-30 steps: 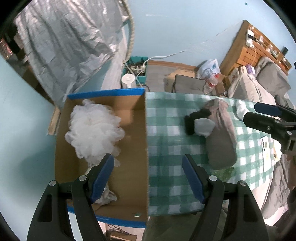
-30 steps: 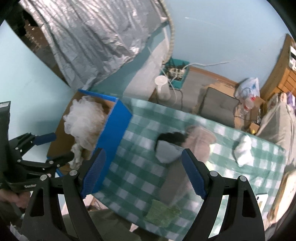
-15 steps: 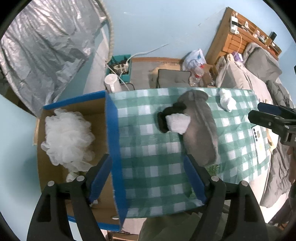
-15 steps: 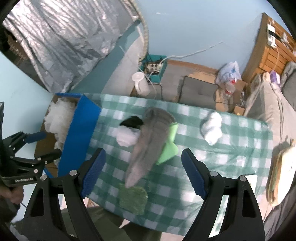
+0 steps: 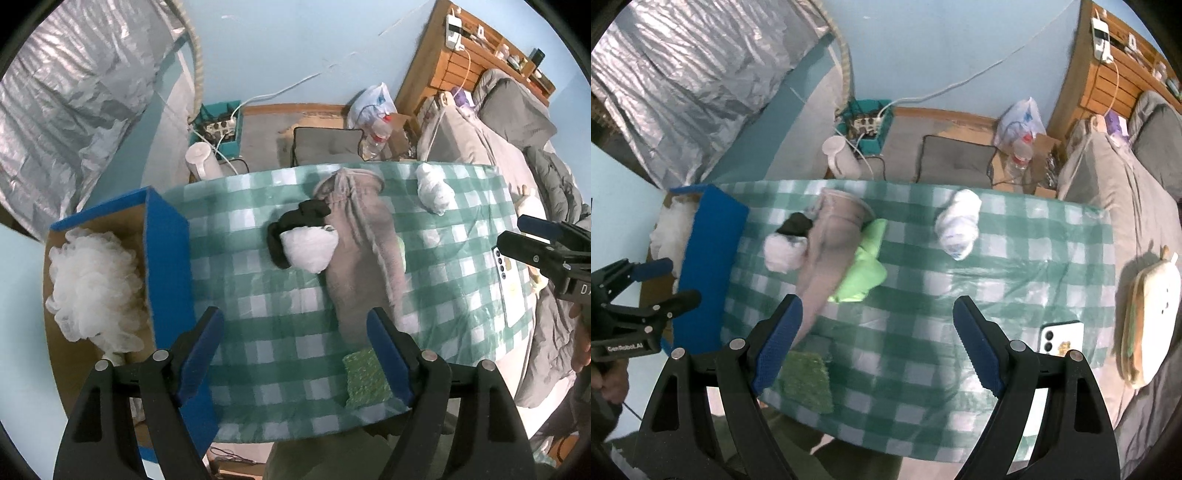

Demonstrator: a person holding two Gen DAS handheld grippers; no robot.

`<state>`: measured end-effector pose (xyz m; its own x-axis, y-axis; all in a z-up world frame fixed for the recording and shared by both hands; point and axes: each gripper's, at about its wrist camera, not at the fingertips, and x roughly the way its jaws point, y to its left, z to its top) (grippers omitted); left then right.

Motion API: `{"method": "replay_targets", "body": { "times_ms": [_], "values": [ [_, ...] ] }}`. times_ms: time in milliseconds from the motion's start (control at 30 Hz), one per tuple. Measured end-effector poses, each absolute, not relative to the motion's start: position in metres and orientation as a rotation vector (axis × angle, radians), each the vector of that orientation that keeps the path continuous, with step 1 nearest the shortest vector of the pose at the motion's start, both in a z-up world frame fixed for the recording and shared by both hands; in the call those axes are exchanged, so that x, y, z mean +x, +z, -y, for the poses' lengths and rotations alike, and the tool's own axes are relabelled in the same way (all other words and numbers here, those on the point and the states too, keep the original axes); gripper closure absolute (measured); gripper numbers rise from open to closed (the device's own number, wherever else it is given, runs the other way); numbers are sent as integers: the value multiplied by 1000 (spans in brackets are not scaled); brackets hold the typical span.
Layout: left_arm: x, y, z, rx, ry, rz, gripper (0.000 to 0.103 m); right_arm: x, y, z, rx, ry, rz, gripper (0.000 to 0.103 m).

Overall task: Organize soft objects
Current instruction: 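Lower the right tool onto the light blue rolled cloth and close it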

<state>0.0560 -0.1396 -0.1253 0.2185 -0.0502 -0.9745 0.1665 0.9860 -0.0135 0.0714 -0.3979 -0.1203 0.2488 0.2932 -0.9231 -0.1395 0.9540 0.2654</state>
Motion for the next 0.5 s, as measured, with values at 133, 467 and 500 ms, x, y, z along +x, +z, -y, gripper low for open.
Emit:
{"method": "replay_targets", "body": {
  "times_ms": [133,467,500],
  "values": [
    [63,-130,153,119,-157,-1340,22,76,-133,411,138,274,-1304,19],
    [87,-155,172,117,-143,-1381,22,97,-158,426,126,253,-1332,19],
    [89,-157,173,114,-143,-1385,22,101,-161,426,124,252,-1334,19]
  ]
}}
